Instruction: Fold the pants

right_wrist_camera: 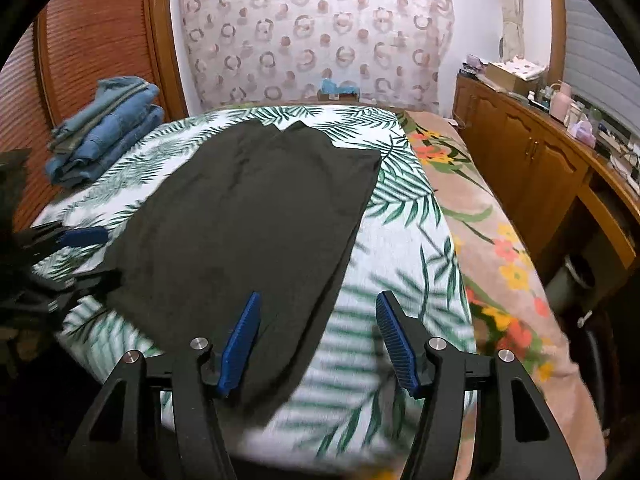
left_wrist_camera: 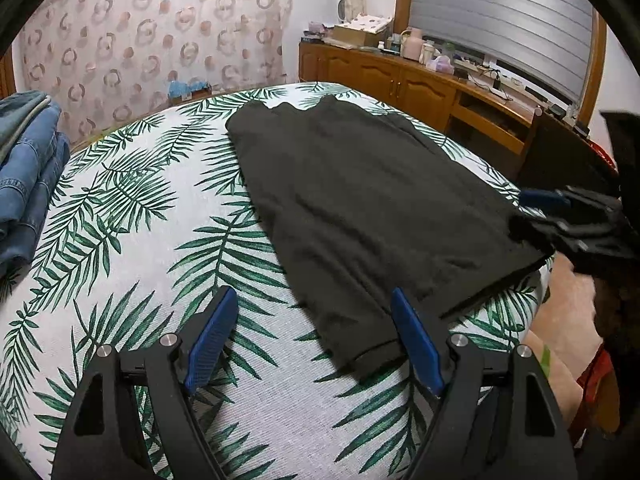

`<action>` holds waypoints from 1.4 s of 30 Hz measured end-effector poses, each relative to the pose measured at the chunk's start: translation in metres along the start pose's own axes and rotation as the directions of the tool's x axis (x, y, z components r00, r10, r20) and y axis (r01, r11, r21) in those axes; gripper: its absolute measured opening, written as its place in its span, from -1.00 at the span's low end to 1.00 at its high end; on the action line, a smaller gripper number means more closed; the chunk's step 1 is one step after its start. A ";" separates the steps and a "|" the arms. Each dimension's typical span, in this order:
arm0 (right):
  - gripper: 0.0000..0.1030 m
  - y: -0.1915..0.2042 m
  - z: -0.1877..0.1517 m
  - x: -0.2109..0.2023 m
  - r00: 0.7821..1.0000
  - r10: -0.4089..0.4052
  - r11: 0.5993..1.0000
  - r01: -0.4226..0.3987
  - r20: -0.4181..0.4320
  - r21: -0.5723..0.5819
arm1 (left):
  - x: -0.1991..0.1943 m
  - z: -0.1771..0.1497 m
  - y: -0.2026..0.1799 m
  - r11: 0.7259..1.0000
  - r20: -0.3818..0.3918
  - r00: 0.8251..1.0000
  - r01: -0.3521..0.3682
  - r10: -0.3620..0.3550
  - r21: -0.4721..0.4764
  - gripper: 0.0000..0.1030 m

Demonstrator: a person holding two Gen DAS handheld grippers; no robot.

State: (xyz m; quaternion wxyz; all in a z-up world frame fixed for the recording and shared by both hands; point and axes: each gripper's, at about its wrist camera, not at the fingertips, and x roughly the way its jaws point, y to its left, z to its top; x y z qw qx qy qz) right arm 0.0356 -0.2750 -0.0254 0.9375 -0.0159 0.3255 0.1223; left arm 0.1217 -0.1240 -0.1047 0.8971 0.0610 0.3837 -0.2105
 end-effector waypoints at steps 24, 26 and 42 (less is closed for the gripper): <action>-0.66 0.028 -0.014 -0.006 0.996 0.080 0.996 -0.081 -0.028 -0.040 | -0.003 -0.004 -0.001 1.000 0.027 1.000 0.006 -0.006 0.002 0.55; -0.67 0.028 -0.015 -0.006 0.996 0.085 0.996 -0.086 -0.024 -0.036 | -0.003 -0.004 -0.001 1.000 0.021 1.000 0.005 -0.005 -0.005 0.54; -0.68 0.029 -0.016 -0.006 0.995 0.094 0.995 -0.094 -0.017 -0.031 | -0.020 -0.013 -0.014 0.995 -0.017 0.996 0.085 -0.084 0.043 -0.02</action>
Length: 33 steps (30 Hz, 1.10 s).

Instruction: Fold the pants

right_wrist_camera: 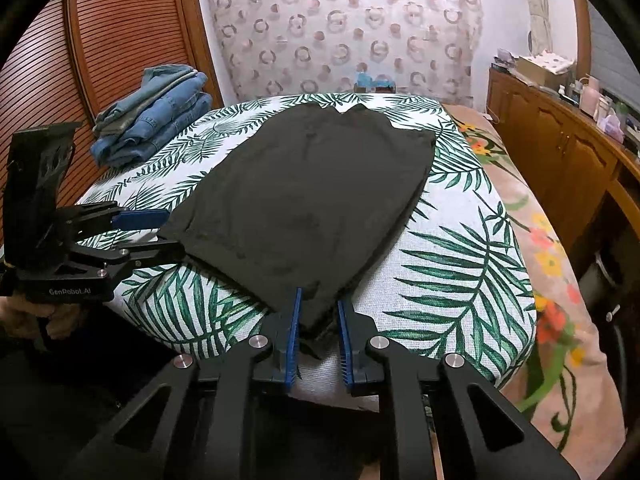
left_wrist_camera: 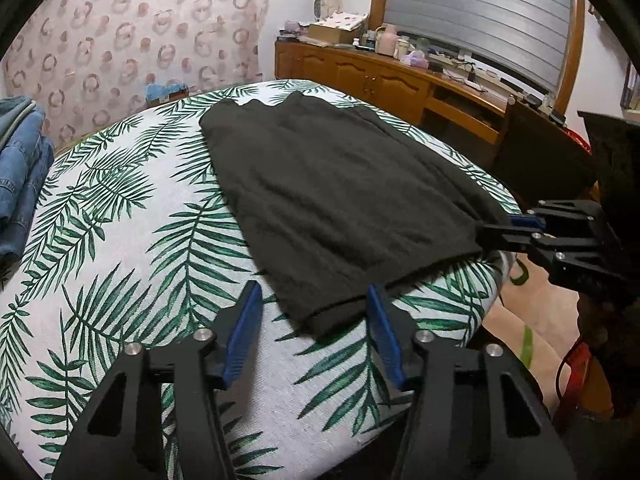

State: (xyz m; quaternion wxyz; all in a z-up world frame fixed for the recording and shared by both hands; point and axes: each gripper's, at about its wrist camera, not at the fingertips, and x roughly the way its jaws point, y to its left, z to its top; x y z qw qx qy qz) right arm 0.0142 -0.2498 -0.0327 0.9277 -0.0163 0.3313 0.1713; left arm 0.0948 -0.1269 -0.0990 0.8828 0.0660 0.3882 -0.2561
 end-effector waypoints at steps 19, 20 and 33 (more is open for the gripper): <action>-0.76 0.012 0.029 -0.027 0.990 0.002 0.999 0.003 0.144 -0.036 | -0.044 0.022 0.005 0.998 0.157 0.986 0.054 -0.048 -0.031 -0.79; -0.76 0.012 0.032 -0.029 0.989 0.009 0.999 -0.002 0.147 -0.045 | -0.048 0.024 0.006 0.998 0.168 0.985 0.048 -0.043 -0.028 -0.79; -0.76 0.046 0.100 -0.081 0.939 0.026 0.985 0.034 0.344 -0.167 | -0.131 0.085 0.019 0.999 0.370 0.929 -0.038 0.031 0.012 -0.83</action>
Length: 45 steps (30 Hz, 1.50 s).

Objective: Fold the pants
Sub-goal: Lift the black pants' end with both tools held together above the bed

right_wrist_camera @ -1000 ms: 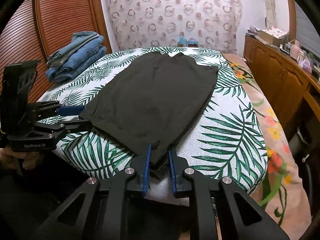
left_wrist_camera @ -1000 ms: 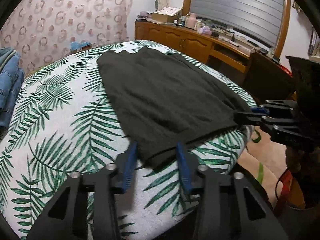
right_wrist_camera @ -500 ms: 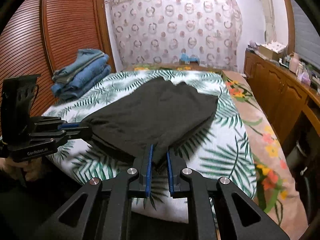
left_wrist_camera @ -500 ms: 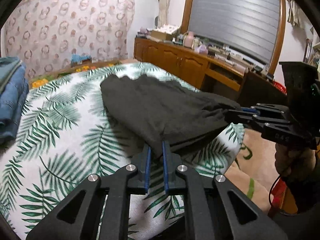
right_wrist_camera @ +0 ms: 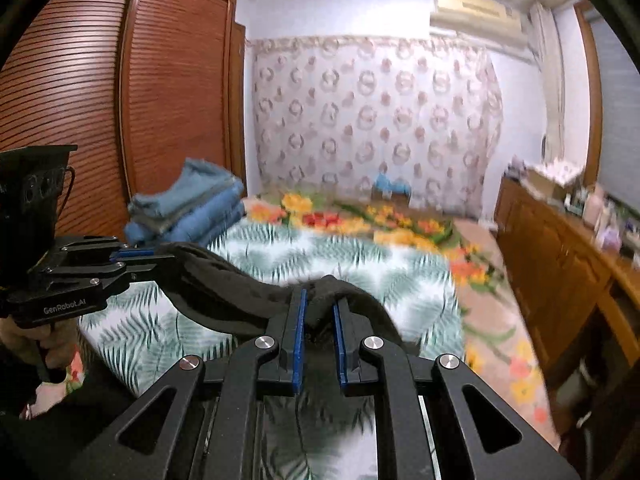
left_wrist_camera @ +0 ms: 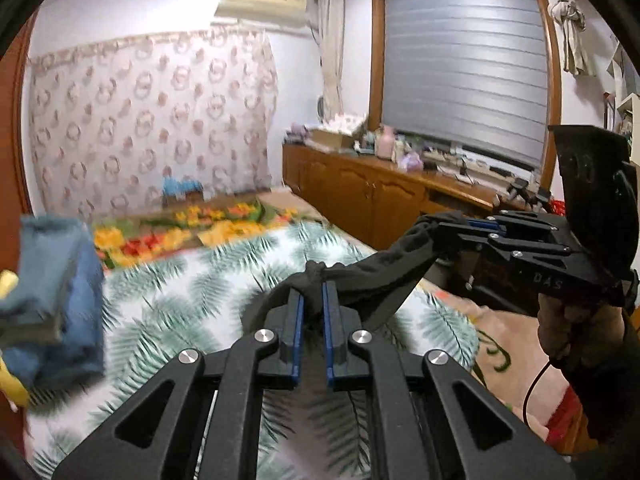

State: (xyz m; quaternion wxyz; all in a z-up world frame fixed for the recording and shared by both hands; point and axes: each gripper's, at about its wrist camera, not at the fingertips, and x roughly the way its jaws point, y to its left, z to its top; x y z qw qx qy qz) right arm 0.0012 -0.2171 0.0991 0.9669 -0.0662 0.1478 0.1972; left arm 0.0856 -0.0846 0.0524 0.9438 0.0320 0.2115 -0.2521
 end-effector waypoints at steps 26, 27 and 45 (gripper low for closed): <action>-0.77 -0.002 0.097 0.073 0.989 0.014 0.997 -0.003 0.145 -0.076 | -0.004 0.100 0.072 0.965 0.162 0.956 -0.256 0.243 0.060 -0.83; -0.77 0.000 0.103 0.081 0.988 0.005 0.998 0.005 0.157 -0.068 | -0.001 0.104 0.078 0.963 0.162 0.954 -0.264 0.252 0.058 -0.83; -0.77 0.018 0.043 0.136 0.994 0.082 0.995 -0.085 -0.072 -0.043 | 0.014 0.007 0.087 0.980 -0.052 0.979 -0.198 0.199 0.035 -0.83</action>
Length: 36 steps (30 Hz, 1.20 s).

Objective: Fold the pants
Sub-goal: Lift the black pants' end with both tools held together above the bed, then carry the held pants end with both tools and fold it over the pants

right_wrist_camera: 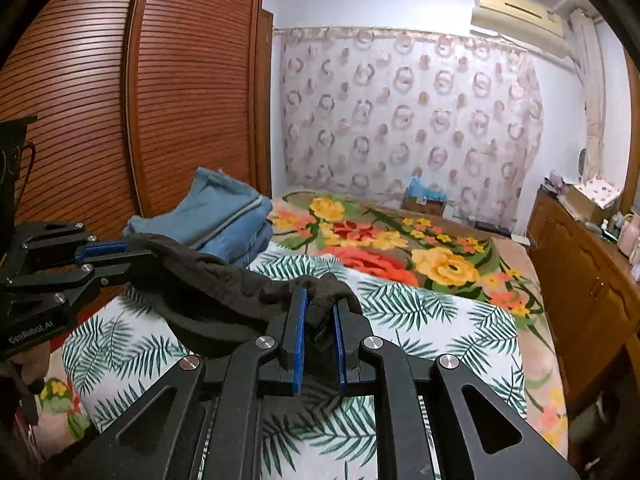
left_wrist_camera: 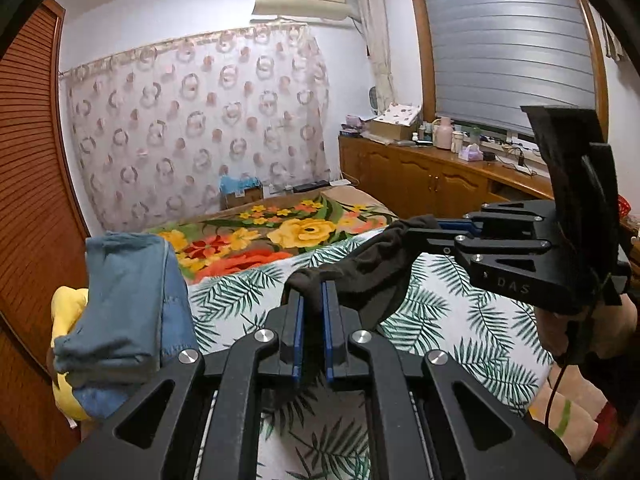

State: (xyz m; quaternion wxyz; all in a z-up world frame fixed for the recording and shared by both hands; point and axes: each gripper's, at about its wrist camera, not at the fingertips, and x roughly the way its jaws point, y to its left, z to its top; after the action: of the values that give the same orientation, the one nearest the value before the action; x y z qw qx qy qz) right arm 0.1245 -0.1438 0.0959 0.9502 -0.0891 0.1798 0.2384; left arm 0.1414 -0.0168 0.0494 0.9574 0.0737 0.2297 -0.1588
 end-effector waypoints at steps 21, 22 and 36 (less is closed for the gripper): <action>-0.77 0.004 -0.009 -0.024 0.997 0.059 0.998 -0.059 -0.055 0.003 | -0.018 -0.013 -0.008 0.998 -0.010 0.998 0.061 -0.061 -0.006 -0.83; -0.77 0.005 -0.010 -0.027 0.996 0.062 0.998 -0.062 -0.058 0.002 | -0.020 -0.014 -0.010 0.998 -0.009 0.998 0.065 -0.065 -0.005 -0.83; -0.77 0.011 -0.040 -0.041 0.987 0.100 0.995 -0.099 -0.128 0.017 | -0.034 -0.066 -0.030 0.989 -0.043 0.990 0.132 -0.134 -0.064 -0.83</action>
State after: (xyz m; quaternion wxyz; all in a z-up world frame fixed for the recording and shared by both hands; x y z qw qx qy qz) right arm 0.0734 -0.1617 0.0739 0.9240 -0.0901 0.2463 0.2784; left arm 0.0753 -0.0222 0.0046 0.9408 0.0325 0.2615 -0.2134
